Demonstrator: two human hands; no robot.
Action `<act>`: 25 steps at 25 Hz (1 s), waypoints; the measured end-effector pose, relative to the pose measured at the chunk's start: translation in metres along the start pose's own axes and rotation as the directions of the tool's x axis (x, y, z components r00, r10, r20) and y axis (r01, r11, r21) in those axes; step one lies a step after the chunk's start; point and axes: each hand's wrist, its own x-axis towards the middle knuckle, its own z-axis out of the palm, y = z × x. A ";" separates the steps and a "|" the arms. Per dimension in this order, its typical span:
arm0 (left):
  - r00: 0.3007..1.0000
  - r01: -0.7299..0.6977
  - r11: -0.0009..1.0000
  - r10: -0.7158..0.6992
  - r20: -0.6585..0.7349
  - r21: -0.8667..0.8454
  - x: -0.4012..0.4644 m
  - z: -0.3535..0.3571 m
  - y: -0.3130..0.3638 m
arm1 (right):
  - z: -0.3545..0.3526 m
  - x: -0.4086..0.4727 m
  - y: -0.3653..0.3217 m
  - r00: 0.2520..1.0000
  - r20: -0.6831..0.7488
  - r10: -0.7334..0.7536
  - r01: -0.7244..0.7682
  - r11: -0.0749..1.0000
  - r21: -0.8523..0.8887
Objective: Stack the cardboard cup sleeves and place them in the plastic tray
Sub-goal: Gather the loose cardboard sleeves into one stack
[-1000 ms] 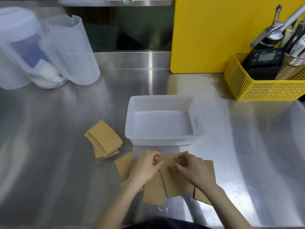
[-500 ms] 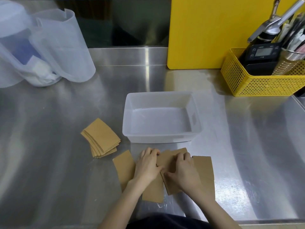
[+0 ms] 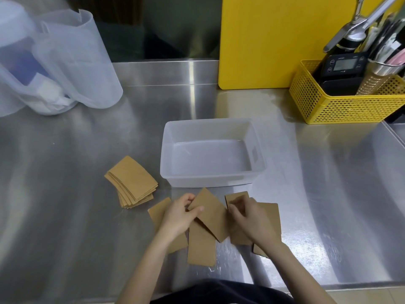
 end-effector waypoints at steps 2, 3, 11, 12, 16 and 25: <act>1.000 0.005 0.999 -0.005 -0.012 -0.050 -0.005 -0.013 -0.001 | -0.005 0.002 0.003 0.997 -0.071 0.023 -0.028 0.997 -0.072; 1.000 0.002 0.998 -0.004 -0.026 -0.068 -0.007 -0.018 -0.001 | -0.005 0.004 0.004 0.995 -0.095 0.028 -0.042 0.989 -0.141; 0.994 0.022 0.986 -0.039 -0.099 -0.166 -0.015 -0.028 -0.009 | 0.009 0.008 -0.004 0.991 -0.076 0.110 -0.131 0.917 -0.377; 0.994 0.027 0.984 -0.046 -0.102 -0.175 -0.016 -0.027 -0.011 | 0.009 0.007 -0.005 0.991 -0.077 0.111 -0.132 0.919 -0.372; 0.990 0.046 0.979 -0.071 -0.120 -0.199 -0.018 -0.027 -0.015 | 0.009 0.003 -0.007 0.998 -0.033 0.047 -0.055 0.944 -0.325; 0.991 0.084 0.962 -0.108 -0.082 -0.258 -0.024 -0.014 -0.001 | 0.007 -0.004 -0.043 0.905 0.170 -0.389 0.411 0.904 -0.119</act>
